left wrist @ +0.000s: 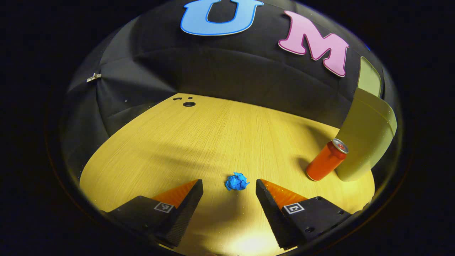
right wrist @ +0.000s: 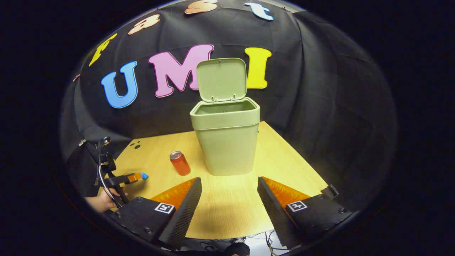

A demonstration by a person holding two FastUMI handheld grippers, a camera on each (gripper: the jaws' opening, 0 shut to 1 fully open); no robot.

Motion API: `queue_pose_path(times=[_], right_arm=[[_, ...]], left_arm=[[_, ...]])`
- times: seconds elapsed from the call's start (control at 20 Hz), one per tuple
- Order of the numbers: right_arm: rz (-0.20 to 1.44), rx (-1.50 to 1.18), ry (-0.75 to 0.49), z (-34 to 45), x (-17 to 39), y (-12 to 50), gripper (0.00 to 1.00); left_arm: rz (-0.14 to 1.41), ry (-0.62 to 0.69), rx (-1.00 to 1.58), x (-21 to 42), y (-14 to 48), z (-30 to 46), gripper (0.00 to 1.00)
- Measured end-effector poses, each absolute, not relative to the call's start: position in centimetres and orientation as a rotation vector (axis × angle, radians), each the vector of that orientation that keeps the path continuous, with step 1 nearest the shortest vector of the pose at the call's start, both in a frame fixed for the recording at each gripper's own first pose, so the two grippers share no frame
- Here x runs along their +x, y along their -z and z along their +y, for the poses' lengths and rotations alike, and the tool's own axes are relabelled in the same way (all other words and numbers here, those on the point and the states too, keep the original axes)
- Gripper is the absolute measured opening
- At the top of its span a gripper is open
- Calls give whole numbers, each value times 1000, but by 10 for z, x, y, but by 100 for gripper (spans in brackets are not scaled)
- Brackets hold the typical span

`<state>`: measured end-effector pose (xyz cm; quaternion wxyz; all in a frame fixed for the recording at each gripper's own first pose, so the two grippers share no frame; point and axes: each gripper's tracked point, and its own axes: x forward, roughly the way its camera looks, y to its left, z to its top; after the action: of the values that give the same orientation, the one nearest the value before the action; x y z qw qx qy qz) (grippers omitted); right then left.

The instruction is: Press the lid of the desktop garbage bin to open it, pick up the crumpled paper on the desktop and throw it into the bin, then pick up the pop can on the desktop and drop it into the bin, and finally close the garbage bin lid.

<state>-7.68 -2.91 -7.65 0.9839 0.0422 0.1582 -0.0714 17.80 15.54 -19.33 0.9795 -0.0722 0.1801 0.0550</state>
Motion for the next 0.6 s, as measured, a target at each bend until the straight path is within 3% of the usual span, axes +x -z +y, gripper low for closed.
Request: queue_pose_path(times=[0.6], right_arm=[[413,94,181,-36,-92,107,99]], left_arm=[[432,-101,17,223,227,139,94]])
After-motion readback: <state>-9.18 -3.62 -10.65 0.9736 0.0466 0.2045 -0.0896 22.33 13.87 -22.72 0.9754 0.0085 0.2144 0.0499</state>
